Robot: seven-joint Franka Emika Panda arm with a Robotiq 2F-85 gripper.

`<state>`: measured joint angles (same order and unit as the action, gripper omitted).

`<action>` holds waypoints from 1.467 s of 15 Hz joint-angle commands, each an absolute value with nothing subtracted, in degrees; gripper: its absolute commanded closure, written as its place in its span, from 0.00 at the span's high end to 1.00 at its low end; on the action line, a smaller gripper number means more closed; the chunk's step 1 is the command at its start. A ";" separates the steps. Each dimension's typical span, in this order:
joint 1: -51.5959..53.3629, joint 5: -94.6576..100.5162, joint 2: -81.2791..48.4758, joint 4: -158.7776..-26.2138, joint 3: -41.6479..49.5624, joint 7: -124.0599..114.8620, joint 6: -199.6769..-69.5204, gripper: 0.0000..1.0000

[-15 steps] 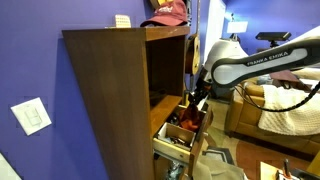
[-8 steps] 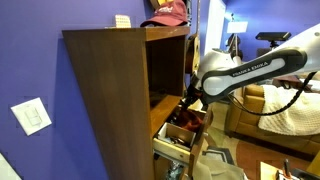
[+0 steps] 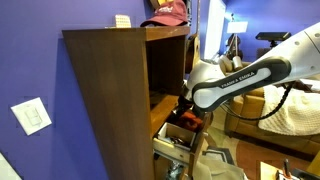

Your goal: Open the top drawer, then put the orange head sock inside and close the drawer

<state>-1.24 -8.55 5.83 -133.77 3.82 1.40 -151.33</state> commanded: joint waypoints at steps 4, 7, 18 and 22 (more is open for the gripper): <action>-1.09 -10.61 8.51 -134.57 3.86 5.02 -151.70 0.55; -0.89 -10.33 12.14 -135.28 4.04 5.99 -150.54 0.77; -0.35 -8.29 23.17 -135.72 4.16 7.11 -129.04 0.99; -1.35 -5.53 25.27 -135.58 3.06 5.36 -119.64 1.00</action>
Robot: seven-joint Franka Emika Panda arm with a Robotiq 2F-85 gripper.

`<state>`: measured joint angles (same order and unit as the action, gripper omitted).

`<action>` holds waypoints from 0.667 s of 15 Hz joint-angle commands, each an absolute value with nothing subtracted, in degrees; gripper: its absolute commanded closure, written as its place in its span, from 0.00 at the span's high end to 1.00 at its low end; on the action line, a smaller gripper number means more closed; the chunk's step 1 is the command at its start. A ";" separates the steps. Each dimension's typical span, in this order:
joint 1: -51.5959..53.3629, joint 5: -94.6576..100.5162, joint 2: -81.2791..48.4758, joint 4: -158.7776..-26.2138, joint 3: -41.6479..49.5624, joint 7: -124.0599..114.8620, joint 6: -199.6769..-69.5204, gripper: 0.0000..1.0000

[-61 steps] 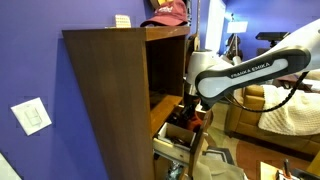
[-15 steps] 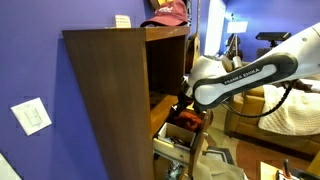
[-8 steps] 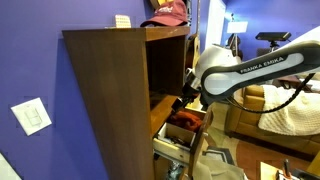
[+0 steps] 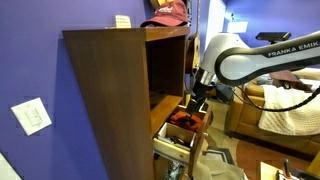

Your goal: Open the top drawer, then put the orange head sock inside and close the drawer

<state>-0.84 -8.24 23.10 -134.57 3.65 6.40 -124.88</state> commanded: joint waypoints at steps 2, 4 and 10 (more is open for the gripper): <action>-1.82 -3.06 26.39 -136.35 2.10 4.05 -116.56 1.00; -1.71 -2.21 27.01 -136.67 2.23 3.99 -114.97 1.00; -2.85 3.71 27.98 -137.74 2.38 3.89 -111.82 1.00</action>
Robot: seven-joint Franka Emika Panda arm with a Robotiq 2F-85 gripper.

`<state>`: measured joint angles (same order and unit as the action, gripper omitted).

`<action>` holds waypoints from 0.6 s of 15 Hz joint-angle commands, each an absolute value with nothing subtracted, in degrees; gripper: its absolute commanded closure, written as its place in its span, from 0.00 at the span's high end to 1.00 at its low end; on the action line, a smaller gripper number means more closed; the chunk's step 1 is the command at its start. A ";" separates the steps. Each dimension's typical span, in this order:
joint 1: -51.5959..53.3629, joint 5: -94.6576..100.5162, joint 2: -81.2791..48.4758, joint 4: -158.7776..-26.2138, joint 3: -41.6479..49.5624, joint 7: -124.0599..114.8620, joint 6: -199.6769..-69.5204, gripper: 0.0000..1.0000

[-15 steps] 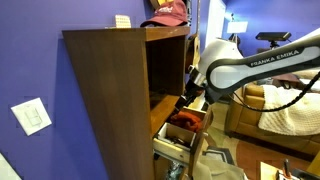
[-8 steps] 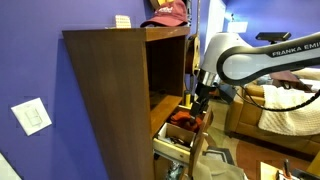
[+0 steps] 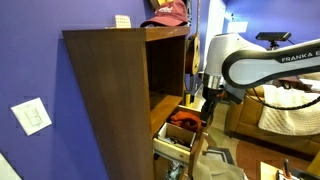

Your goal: Open the top drawer, then put the orange head sock inside and close the drawer

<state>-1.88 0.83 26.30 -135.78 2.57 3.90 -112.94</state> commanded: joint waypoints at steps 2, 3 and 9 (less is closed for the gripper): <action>-3.02 5.31 27.62 -138.19 2.46 4.44 -112.16 1.00; -3.02 5.68 27.40 -138.43 2.57 4.55 -112.23 1.00; -2.53 4.49 26.14 -140.93 2.99 4.19 -119.54 1.00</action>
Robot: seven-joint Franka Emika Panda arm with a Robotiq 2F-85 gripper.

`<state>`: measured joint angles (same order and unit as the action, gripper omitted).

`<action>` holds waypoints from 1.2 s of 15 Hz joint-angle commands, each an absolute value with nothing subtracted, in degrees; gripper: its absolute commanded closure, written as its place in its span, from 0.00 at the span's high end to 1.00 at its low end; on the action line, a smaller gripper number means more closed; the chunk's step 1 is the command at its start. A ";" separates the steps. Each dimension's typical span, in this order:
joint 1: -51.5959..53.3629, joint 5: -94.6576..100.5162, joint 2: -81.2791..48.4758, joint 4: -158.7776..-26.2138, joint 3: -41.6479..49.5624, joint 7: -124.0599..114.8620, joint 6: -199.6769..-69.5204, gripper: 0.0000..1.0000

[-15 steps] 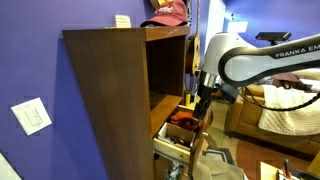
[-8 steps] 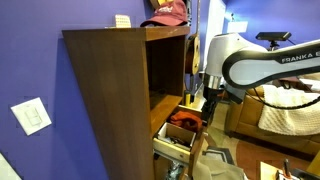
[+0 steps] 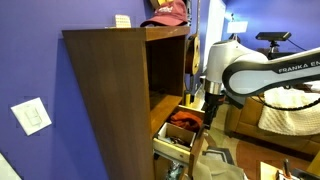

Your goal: Open the top drawer, then put the orange head sock inside and close the drawer

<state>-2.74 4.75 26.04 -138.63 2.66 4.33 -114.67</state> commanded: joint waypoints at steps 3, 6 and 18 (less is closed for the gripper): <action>-2.50 3.99 25.05 -142.45 2.98 3.67 -126.04 1.00; -2.24 2.96 24.40 -143.99 3.24 3.97 -133.48 1.00; -2.88 0.16 18.22 -144.70 2.48 -0.60 -153.78 1.00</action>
<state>-2.67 0.83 20.02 -144.55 2.78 1.37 -149.70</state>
